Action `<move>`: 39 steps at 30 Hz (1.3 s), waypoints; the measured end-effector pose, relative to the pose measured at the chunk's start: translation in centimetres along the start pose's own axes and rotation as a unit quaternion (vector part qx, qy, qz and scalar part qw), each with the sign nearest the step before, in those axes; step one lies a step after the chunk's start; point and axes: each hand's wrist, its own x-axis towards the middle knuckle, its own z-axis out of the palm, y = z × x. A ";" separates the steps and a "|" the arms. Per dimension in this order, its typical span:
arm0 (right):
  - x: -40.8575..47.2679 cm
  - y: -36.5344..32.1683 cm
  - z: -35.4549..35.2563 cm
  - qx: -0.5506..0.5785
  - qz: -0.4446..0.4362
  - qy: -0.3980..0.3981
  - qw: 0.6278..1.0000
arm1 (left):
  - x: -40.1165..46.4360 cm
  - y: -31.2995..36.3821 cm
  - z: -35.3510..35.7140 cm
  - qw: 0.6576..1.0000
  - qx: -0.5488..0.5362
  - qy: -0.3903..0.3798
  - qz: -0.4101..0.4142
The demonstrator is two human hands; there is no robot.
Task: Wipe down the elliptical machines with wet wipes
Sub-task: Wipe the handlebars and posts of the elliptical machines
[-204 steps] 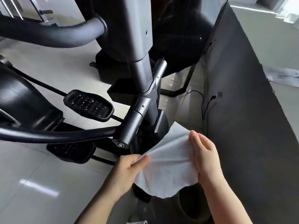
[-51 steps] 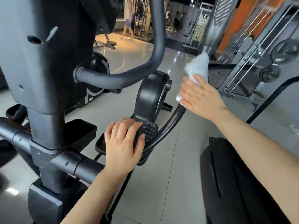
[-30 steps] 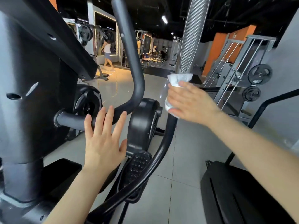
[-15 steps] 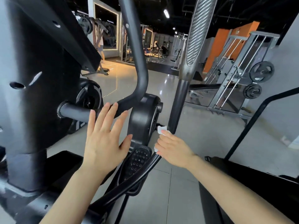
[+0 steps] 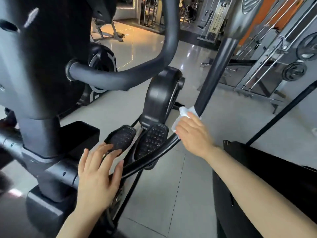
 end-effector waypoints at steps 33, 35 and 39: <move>16.2 -10.5 -15.4 0.566 0.439 0.422 0.556 | 13.5 -2.6 -10.9 0.922 0.116 0.359 0.083; 18.9 -12.3 -15.7 0.460 0.306 0.408 0.727 | 15.6 -3.9 -10.8 0.928 0.121 0.346 0.070; 22.1 -15.2 -9.9 0.024 0.130 0.094 0.987 | 17.0 -6.0 -9.5 0.929 0.134 0.334 0.083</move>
